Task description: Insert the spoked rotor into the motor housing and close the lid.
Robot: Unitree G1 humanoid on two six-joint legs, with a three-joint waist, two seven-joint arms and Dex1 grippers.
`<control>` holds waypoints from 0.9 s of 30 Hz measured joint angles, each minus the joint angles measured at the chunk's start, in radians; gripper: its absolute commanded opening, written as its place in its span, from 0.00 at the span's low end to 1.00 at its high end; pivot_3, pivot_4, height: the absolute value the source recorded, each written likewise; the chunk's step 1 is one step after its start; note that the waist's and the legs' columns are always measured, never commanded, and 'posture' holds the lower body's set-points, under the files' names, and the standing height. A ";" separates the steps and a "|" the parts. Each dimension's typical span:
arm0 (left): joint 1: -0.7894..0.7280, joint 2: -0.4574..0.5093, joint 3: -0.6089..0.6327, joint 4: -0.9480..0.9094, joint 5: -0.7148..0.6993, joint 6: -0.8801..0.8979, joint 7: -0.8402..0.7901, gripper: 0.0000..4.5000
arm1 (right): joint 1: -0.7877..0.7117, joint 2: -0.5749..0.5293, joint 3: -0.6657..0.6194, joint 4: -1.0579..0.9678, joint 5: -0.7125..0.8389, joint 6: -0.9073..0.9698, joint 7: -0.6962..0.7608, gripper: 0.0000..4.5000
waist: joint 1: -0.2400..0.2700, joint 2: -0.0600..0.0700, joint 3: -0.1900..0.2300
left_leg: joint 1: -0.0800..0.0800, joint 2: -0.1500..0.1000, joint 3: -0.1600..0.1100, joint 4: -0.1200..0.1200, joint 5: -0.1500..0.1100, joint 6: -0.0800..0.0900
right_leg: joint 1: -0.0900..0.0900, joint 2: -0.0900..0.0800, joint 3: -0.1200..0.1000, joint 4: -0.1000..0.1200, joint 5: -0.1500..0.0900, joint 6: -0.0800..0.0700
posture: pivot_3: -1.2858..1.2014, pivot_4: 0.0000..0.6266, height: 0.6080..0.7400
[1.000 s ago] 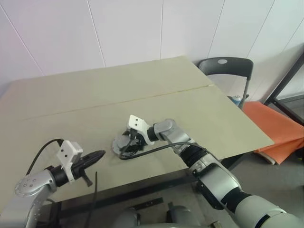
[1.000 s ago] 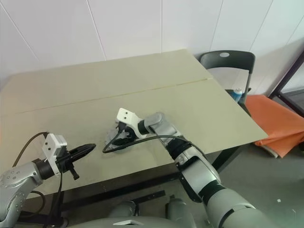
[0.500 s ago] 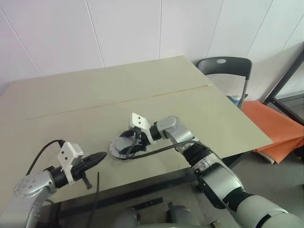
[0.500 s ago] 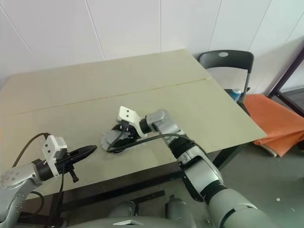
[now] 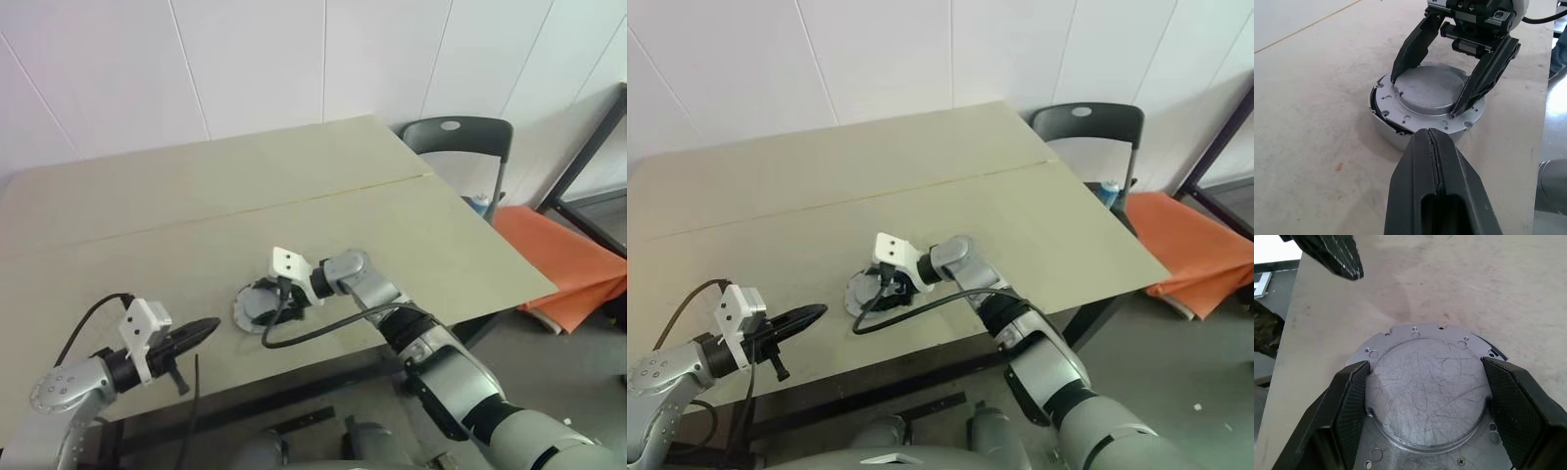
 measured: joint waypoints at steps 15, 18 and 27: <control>0.008 -0.018 -0.013 0.045 0.025 -0.025 0.000 0.00 | -0.042 0.044 -0.049 0.064 0.018 0.021 -0.041 0.72 | -0.002 0.000 0.000 | 0.000 0.000 -0.001 0.000 0.000 0.000 | 0.000 0.000 0.000 0.000 0.000 0.000 | 0.52 0.00 1.00; 0.008 -0.019 -0.019 0.045 0.025 -0.025 0.000 0.00 | -0.043 0.043 -0.047 0.072 0.011 0.011 -0.054 0.72 | -0.001 0.000 0.000 | 0.000 0.000 0.000 0.000 0.000 0.000 | 0.000 -0.001 0.000 0.000 0.000 0.000 | 0.52 0.00 1.00; 0.008 -0.020 -0.027 0.051 0.025 -0.028 -0.002 0.00 | -0.043 0.035 -0.025 0.073 -0.017 -0.019 -0.065 0.72 | -0.001 0.000 0.000 | -0.001 0.000 0.000 0.000 0.000 0.000 | 0.000 0.000 0.000 0.000 0.000 0.000 | 0.52 0.00 1.00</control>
